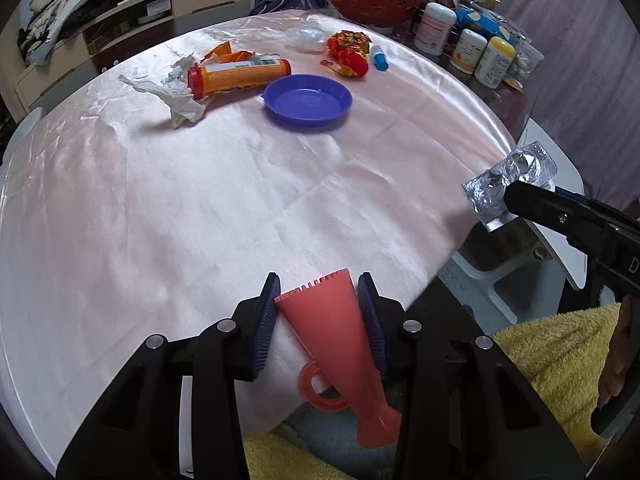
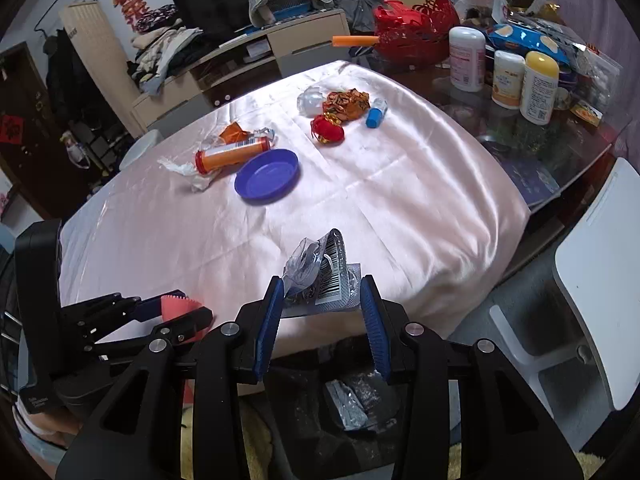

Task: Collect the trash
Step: 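Lower the cup and blister pack into the bin and release both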

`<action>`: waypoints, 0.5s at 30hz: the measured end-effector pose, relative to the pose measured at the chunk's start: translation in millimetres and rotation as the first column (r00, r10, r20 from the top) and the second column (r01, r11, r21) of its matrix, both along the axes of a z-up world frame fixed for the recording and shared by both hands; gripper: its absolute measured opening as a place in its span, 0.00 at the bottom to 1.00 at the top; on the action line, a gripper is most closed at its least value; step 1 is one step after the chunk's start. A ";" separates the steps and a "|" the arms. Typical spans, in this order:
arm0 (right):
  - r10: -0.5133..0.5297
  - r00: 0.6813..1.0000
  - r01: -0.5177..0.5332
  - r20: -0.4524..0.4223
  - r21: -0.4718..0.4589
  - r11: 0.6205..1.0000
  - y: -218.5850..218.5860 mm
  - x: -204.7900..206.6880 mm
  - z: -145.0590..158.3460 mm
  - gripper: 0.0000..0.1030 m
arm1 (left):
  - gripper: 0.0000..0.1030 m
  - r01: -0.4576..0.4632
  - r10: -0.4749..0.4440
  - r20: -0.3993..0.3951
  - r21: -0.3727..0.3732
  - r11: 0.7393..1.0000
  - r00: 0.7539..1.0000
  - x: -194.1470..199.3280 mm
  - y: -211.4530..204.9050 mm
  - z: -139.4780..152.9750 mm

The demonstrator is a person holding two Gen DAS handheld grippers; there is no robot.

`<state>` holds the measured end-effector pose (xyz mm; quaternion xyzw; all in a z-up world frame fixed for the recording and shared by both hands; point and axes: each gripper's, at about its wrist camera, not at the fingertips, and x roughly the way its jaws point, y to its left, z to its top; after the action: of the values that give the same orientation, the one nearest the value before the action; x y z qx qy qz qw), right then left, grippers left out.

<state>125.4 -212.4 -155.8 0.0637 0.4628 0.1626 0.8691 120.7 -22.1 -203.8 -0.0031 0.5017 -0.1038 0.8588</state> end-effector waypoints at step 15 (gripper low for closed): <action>-0.049 0.983 0.044 -0.175 -0.034 0.998 -36.8 -51.3 -53.4 0.40 | 0.36 0.141 -0.146 -0.073 -0.073 0.987 0.987 -52.3 -62.0 -32.2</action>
<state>74.1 -249.3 -209.3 0.0755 0.5383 0.1292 0.8293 68.4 -84.1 -236.0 0.0002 0.5299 -0.1821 0.8283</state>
